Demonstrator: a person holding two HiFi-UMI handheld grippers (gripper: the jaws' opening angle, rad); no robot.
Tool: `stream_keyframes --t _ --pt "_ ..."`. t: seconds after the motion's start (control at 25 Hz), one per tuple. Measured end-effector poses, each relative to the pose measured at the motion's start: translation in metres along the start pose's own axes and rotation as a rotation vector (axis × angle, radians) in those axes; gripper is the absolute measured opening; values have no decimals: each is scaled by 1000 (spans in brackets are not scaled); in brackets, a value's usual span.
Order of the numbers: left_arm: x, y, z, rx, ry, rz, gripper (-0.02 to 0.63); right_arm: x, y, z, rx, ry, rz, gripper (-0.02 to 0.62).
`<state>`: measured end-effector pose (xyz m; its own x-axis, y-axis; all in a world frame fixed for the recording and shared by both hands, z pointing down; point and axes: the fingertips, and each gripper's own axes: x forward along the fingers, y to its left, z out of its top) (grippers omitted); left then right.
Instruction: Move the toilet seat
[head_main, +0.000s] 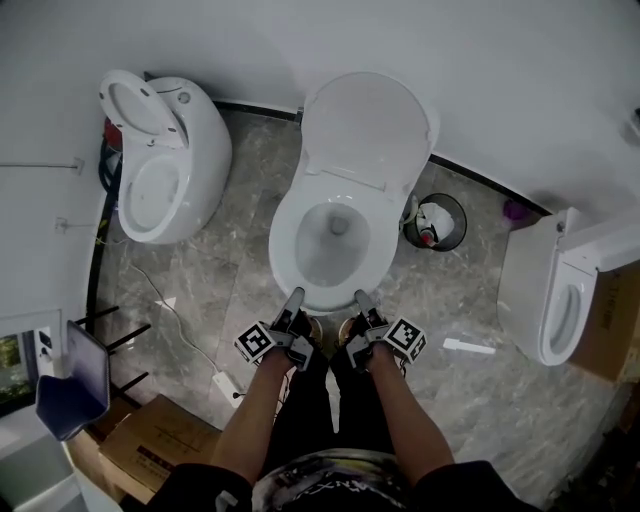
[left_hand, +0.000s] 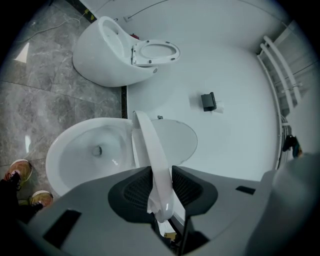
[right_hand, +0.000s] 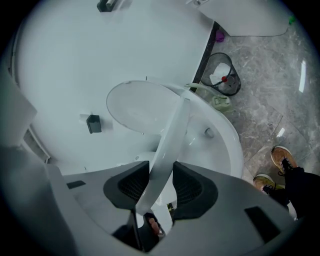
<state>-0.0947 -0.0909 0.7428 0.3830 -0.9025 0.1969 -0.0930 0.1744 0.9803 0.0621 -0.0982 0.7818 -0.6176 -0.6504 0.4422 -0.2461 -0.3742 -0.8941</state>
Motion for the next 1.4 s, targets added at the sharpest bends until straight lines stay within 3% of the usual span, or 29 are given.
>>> stream_keyframes --t 0.64,1.12,1.4 --pt "31 -64 15 14 -33 -61 155 -3 60 26 6 -16 84 158" --pt "58 -107 26 -19 10 -122 158 3 102 50 31 -97 125 163" --pt "73 -126 32 -35 47 -159 166 5 117 62 104 -194 154 153"
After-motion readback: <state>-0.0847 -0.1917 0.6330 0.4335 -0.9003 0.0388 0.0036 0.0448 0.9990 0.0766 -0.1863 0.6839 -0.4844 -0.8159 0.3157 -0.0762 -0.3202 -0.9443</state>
